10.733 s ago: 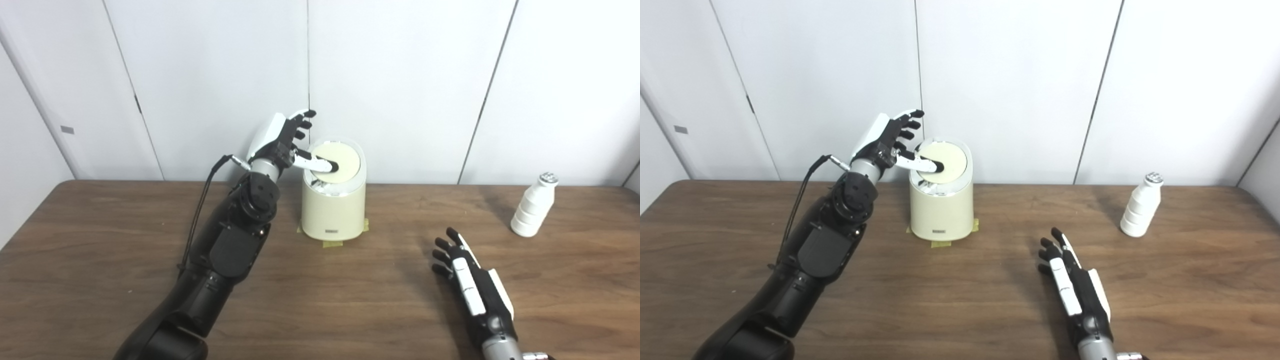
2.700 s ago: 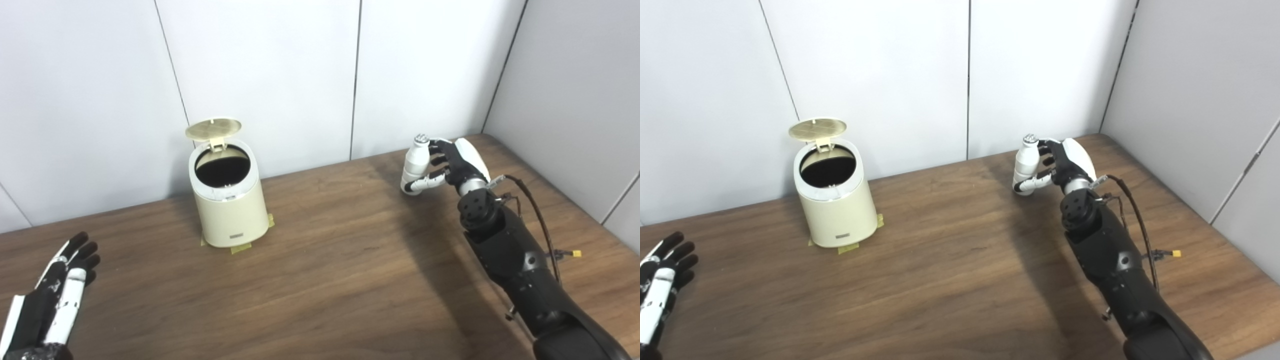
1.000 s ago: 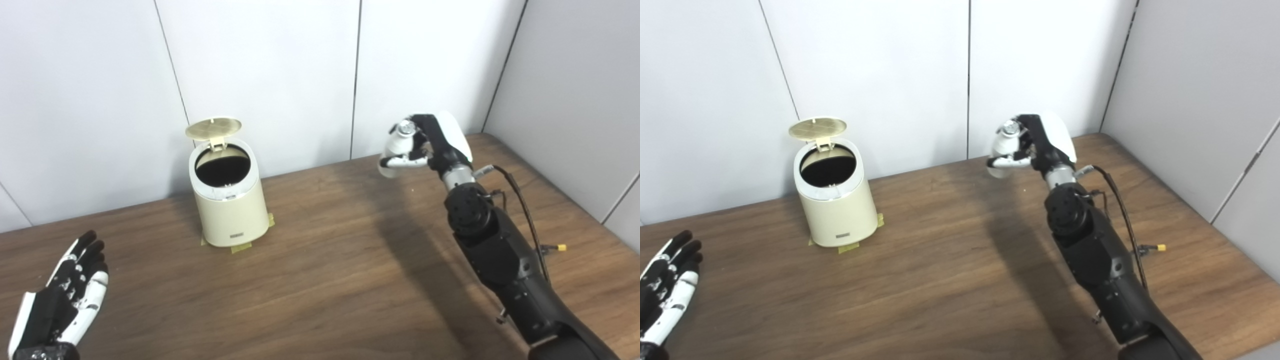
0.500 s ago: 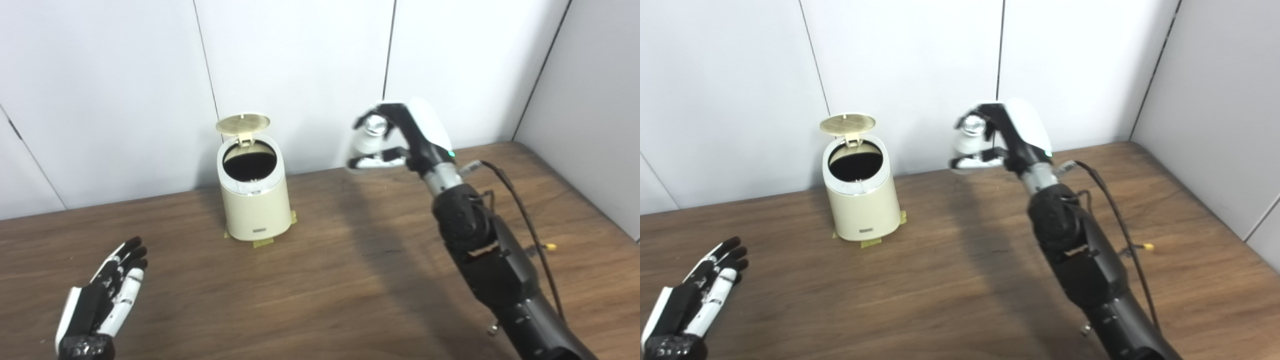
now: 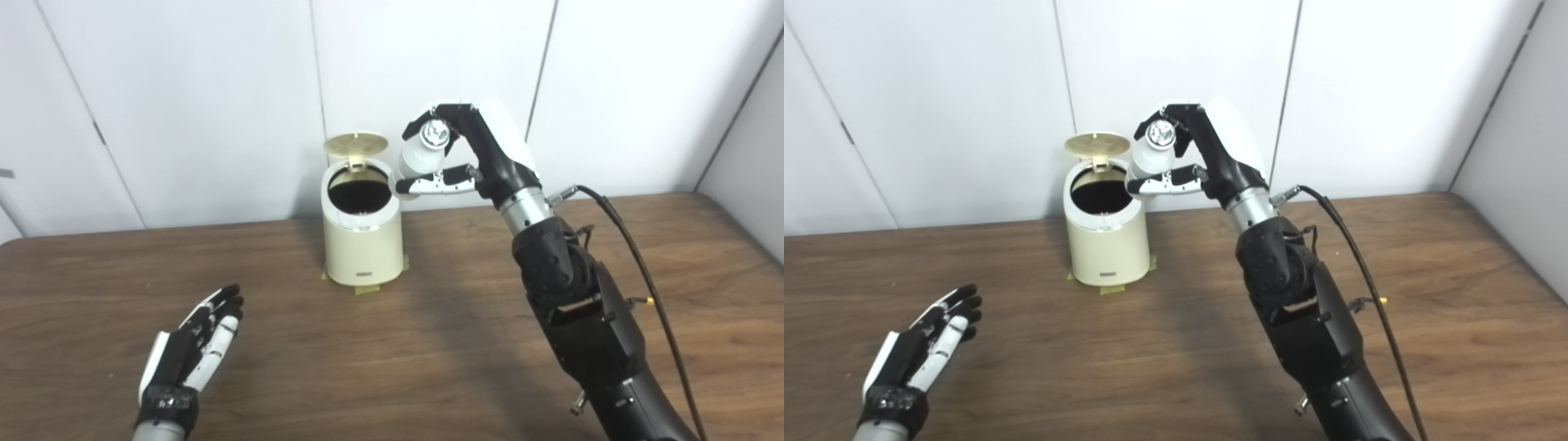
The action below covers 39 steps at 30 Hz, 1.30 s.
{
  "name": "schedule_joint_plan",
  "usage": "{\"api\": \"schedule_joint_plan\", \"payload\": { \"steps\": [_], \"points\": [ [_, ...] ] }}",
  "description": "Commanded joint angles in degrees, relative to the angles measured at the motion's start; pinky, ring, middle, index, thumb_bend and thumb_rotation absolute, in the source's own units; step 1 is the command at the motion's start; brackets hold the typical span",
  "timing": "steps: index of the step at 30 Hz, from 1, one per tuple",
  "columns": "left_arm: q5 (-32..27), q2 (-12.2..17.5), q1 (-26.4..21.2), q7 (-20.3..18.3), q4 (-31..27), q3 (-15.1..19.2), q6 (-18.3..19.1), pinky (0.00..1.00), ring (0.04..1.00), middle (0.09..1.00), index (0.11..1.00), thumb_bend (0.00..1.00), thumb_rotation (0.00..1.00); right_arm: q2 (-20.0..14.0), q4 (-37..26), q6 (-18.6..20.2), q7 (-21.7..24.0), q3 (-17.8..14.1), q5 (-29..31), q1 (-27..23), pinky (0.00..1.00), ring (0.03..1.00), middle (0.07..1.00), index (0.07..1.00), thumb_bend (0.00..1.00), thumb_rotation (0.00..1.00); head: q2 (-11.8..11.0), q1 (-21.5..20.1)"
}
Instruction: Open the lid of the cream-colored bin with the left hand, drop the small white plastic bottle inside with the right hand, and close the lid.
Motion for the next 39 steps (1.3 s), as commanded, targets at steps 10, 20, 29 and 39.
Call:
{"api": "schedule_joint_plan", "payload": {
  "steps": [10, 20, 29, 39],
  "points": [
    [2.81, -2.59, -0.92, 0.98, -1.05, -1.71, -2.23, 0.85, 0.862, 0.866, 0.896, 0.44, 0.64, 2.06, 4.56, -6.48, -1.44, 0.39, 0.02, -6.72, 0.39, 0.432, 0.494, 0.494, 0.52, 0.00, -0.38, 1.99],
    [3.62, -4.43, -0.60, 1.30, -1.44, -2.18, -2.32, 0.84, 0.854, 0.864, 0.895, 0.44, 0.63, 4.55, 10.85, -8.56, -3.79, -0.67, 1.22, -8.14, 0.41, 0.446, 0.500, 0.477, 0.52, 0.00, -0.17, 3.19],
    [4.94, -5.44, 0.14, 1.47, -1.95, -2.64, -2.44, 0.84, 0.852, 0.863, 0.894, 0.46, 0.63, 6.12, 19.14, -12.76, -7.41, -1.01, 2.47, -8.89, 0.41, 0.447, 0.498, 0.479, 0.52, 0.00, -0.28, 3.98],
    [5.14, -6.25, 0.82, 1.49, -2.93, -2.39, -2.04, 0.84, 0.849, 0.858, 0.890, 0.46, 0.62, 7.42, 23.75, -14.72, -11.52, -1.59, 2.77, -9.20, 0.40, 0.440, 0.489, 0.490, 0.52, 0.00, -0.14, 4.16]
  ]
}}
